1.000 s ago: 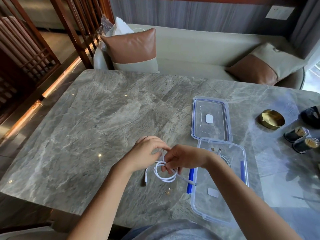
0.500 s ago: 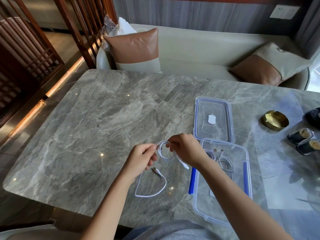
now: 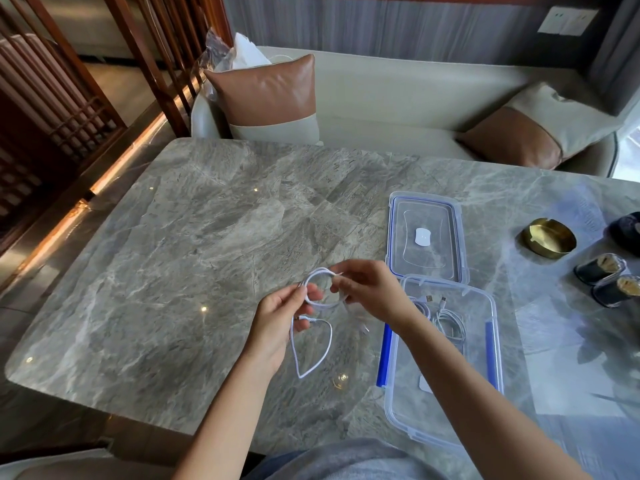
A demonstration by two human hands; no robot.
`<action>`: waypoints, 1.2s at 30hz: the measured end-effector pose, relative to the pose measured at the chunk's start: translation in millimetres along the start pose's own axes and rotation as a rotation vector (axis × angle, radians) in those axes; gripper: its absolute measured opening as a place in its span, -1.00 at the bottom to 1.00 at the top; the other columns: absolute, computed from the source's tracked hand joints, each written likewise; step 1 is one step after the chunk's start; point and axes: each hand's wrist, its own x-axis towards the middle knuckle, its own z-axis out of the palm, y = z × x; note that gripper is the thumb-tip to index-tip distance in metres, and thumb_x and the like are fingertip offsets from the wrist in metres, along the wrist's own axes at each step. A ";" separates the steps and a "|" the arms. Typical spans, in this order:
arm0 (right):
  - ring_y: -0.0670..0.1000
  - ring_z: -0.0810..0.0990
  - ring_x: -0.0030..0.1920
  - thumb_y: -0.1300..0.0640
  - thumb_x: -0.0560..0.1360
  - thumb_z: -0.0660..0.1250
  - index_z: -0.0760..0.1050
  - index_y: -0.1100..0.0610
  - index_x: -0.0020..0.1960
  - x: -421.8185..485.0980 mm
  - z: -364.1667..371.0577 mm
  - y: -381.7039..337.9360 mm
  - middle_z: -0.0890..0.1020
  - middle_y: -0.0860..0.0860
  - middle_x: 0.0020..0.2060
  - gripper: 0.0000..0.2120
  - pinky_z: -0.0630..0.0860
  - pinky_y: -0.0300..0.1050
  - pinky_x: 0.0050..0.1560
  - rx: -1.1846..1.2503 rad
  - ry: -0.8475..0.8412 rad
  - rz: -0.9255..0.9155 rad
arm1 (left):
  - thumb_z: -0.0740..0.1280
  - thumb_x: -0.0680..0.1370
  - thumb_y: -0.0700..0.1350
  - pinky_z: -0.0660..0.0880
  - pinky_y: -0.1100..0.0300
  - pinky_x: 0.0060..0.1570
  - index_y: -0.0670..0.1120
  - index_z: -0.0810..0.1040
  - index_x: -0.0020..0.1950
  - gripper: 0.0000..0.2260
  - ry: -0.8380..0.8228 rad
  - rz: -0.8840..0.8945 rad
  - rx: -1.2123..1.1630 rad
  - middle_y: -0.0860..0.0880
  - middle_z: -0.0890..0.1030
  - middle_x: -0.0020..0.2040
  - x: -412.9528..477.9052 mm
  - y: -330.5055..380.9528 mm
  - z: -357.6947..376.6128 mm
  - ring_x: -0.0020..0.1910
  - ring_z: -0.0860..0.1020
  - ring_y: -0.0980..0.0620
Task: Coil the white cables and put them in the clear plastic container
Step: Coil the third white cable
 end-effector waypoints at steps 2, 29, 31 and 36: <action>-0.15 0.53 -0.35 0.23 0.52 0.31 0.57 0.16 0.03 -0.3 -3.0 0.9 0.63 0.00 -0.31 -0.88 0.49 -0.32 -0.28 0.225 -0.070 0.063 | 0.22 0.57 -0.20 0.43 0.37 -0.42 -0.09 0.60 -0.10 -0.83 0.011 0.018 -0.043 0.07 0.66 -0.31 -0.1 -0.5 0.6 -0.41 0.50 0.23; -0.07 0.54 -0.33 0.14 0.56 0.24 0.59 0.18 -0.20 -3.2 -0.3 16.2 0.65 0.06 -0.32 -0.77 0.46 -0.13 -0.22 -0.045 0.232 -0.010 | 0.16 0.60 -0.24 0.58 0.33 -0.17 -0.13 0.57 -0.09 -0.81 0.248 0.153 -0.197 -0.11 0.60 -0.19 10.6 -3.2 1.9 -0.23 0.63 0.14; -0.07 0.54 -0.37 0.02 0.59 0.17 0.61 0.15 -0.24 -5.1 2.6 9.0 0.65 0.04 -0.35 -0.64 0.48 -0.20 -0.27 0.150 0.010 0.099 | 0.16 0.60 -0.24 0.58 0.33 -0.14 -0.13 0.56 -0.09 -0.81 0.282 0.184 -0.231 -0.11 0.60 -0.20 9.4 -1.5 6.6 -0.23 0.63 0.13; 0.03 0.66 -0.14 -0.19 0.60 -0.04 0.59 0.21 0.08 -10.9 21.1 3.2 0.67 0.21 -0.01 -0.41 0.57 -0.14 -0.12 0.171 -0.519 0.406 | 0.17 0.60 -0.20 0.56 0.34 -0.06 -0.11 0.57 -0.05 -0.82 0.273 0.226 -0.283 -0.08 0.65 -0.16 6.5 3.7 18.8 -0.10 0.65 0.08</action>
